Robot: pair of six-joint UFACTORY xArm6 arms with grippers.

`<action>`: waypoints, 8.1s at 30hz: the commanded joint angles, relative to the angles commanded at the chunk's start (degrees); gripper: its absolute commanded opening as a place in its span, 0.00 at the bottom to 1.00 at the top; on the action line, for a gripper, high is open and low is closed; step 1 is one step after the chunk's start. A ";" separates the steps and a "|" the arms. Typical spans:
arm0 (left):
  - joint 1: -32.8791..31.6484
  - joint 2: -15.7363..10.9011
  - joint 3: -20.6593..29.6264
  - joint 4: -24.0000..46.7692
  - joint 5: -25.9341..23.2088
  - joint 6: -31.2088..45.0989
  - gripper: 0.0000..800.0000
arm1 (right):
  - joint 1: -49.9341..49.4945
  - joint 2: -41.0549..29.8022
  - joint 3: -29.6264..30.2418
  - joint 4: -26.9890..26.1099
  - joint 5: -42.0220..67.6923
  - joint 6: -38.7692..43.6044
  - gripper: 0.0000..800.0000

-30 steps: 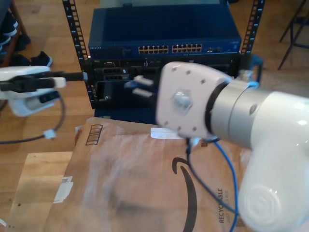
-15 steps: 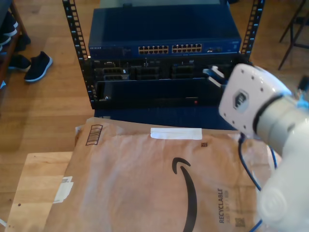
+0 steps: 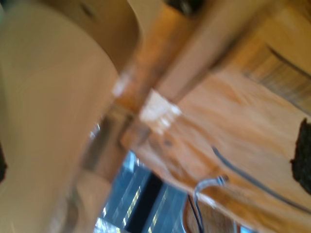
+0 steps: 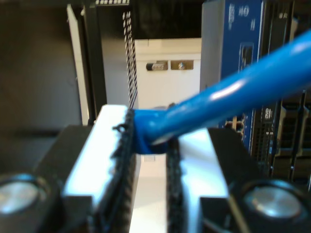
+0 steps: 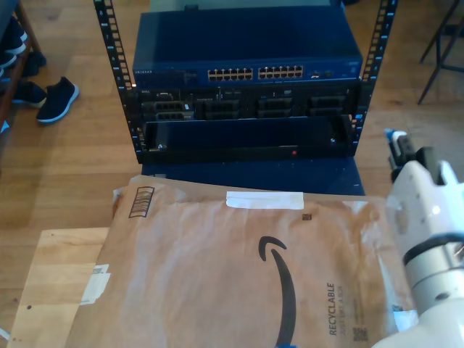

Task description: Grab the cable and plug it in

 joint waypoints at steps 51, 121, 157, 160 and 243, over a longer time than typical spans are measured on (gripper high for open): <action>27.69 -4.84 30.07 4.84 -45.01 36.31 1.00 | 15.91 18.73 -12.75 14.68 -11.87 -2.11 0.00; 27.69 -4.75 30.07 4.84 -44.92 36.40 1.00 | -0.44 16.70 -17.67 -4.48 8.18 4.57 0.00; 27.69 -4.75 30.07 4.84 -45.01 36.40 1.00 | -10.02 46.07 -47.03 -7.91 1.58 11.08 0.00; 27.69 -4.75 30.07 4.84 -44.92 36.40 1.00 | -11.43 47.82 -49.85 -7.91 1.67 10.99 0.00; 27.69 -4.75 30.07 4.84 -45.01 36.40 1.00 | -18.46 59.78 -63.56 -18.02 4.13 10.99 0.00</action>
